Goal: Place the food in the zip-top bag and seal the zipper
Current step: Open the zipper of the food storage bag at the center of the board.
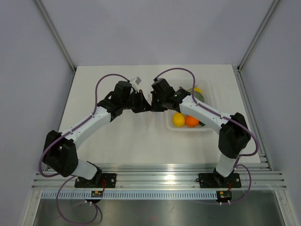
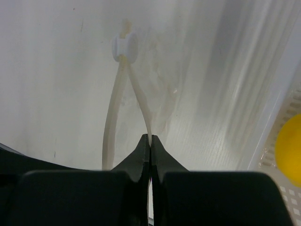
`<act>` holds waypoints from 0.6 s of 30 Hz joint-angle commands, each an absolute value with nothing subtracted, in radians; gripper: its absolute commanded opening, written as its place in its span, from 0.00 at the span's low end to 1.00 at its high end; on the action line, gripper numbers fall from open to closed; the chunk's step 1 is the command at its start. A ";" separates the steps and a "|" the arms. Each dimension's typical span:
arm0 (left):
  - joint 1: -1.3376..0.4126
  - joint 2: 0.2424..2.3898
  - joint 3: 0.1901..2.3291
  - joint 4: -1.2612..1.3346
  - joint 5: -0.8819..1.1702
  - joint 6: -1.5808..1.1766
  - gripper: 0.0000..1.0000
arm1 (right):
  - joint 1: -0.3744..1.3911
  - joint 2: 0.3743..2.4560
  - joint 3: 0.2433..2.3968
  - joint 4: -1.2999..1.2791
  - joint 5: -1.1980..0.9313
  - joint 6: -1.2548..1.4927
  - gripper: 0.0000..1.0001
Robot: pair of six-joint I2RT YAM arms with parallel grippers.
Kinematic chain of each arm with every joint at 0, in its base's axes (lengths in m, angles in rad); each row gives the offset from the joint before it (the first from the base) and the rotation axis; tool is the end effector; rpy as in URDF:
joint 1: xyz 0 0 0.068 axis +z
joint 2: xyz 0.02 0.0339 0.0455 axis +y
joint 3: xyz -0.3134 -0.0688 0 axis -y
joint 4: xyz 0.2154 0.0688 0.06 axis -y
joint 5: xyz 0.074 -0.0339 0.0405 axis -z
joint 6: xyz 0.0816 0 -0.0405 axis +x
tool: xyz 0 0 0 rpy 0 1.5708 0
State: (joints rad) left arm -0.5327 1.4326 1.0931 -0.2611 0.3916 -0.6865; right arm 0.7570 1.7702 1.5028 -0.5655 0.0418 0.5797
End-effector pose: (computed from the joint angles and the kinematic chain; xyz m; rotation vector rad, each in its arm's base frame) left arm 0.2626 -0.1910 0.3243 0.0639 2.3426 -1.0824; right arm 0.3006 0.2793 0.3066 -0.1997 2.4735 0.5539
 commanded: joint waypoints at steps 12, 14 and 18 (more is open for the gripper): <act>-0.560 1.483 1.175 -0.348 0.210 -0.629 0.00 | 0.769 1.680 1.505 -0.531 0.035 0.597 0.00; -0.566 1.502 1.207 -0.371 0.186 -0.618 0.00 | 0.769 1.677 1.505 -0.526 0.029 0.598 0.00; -0.583 1.520 1.239 -0.396 0.175 -0.615 0.00 | 0.769 1.680 1.512 -0.517 0.012 0.601 0.00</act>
State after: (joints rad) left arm -0.5591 1.5021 1.1763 -0.3874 0.2096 -0.6369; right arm 0.7570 1.7309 1.4956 -0.5739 0.0437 0.5838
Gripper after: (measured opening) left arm 0.002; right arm 0.011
